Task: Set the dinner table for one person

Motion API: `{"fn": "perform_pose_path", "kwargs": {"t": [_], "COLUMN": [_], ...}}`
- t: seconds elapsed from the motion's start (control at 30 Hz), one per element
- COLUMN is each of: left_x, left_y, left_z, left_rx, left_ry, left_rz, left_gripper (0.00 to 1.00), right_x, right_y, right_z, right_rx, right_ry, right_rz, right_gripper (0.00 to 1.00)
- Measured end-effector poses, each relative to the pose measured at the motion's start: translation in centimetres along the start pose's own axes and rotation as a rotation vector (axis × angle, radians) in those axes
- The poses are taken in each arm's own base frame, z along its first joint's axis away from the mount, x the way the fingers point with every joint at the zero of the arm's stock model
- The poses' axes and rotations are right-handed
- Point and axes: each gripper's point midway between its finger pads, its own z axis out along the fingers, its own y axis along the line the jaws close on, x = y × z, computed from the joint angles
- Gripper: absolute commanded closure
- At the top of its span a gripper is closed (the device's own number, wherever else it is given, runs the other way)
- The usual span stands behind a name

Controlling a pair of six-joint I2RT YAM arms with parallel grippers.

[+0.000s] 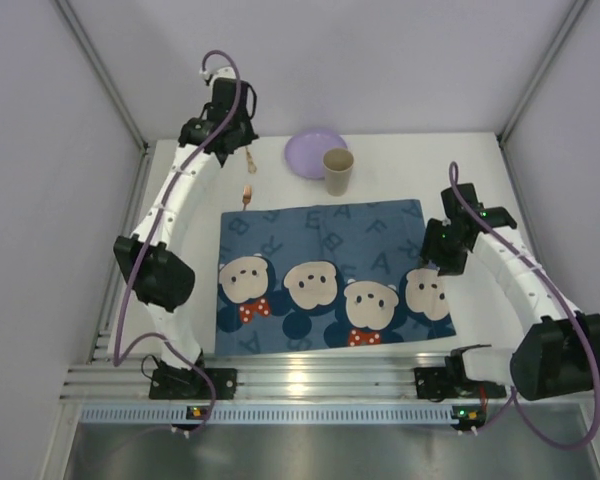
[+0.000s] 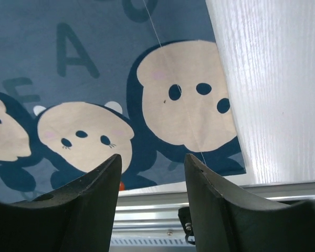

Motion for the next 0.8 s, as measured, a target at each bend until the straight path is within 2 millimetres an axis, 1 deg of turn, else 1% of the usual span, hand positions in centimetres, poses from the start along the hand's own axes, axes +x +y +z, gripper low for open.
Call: {"fn": "perform_pose_path", "kwargs": {"t": [0.03,0.07,0.13,0.17,0.23,0.27,0.4,0.47,0.53,0.63,0.7,0.77,0.8], "left_x": [0.1,0.9,3.8,6.1,11.6,15.0,26.0,30.5,34.1,38.0,39.5,40.8,41.3], "left_y": [-2.2,-4.9,-9.2,-11.7,-15.4,-17.6,-24.3,-26.9,-29.0,-31.1,-31.8,-31.9,-31.9], "left_z": [-1.5,-3.0,-4.9,-5.8,-7.1,-7.9,-10.6,-12.1,-13.4,-14.9,-15.2,-15.1,-15.0], "left_rx": [0.054,0.111,0.196,0.237,0.288,0.31,0.366,0.38,0.395,0.405,0.402,0.391,0.385], "left_ry": [-0.007,-0.002,0.048,0.087,0.19,0.25,0.429,0.49,0.537,0.604,0.633,0.665,0.682], "left_rz": [-0.01,-0.024,-0.041,-0.051,-0.043,-0.035,-0.004,0.006,0.008,-0.017,-0.038,-0.053,-0.059], "left_gripper": [1.0,1.0,1.0,1.0,1.0,1.0,1.0,1.0,1.0,1.0,0.96,0.73,0.57], "right_x": [-0.5,-0.9,-1.6,-1.9,-2.4,-2.8,-3.2,-3.1,-2.4,-1.3,-0.6,0.0,0.1], "right_y": [0.2,0.3,0.5,0.6,0.9,1.1,1.0,0.6,-0.1,-1.2,-1.7,-2.2,-2.3], "right_z": [-0.5,-1.2,-2.5,-3.3,-5.1,-6.3,-10.3,-12.0,-12.9,-13.3,-13.3,-13.1,-13.0], "right_rx": [-0.003,-0.003,-0.007,-0.012,-0.027,-0.039,-0.074,-0.082,-0.075,-0.054,-0.041,-0.025,-0.02], "right_ry": [-0.019,-0.035,-0.063,-0.08,-0.117,-0.146,-0.237,-0.284,-0.306,-0.315,-0.311,-0.302,-0.297], "right_rz": [0.002,0.01,0.032,0.046,0.073,0.089,0.123,0.135,0.14,0.137,0.133,0.13,0.126], "right_gripper": [0.47,0.47,0.44,0.43,0.42,0.41,0.4,0.4,0.4,0.4,0.4,0.39,0.38]}}
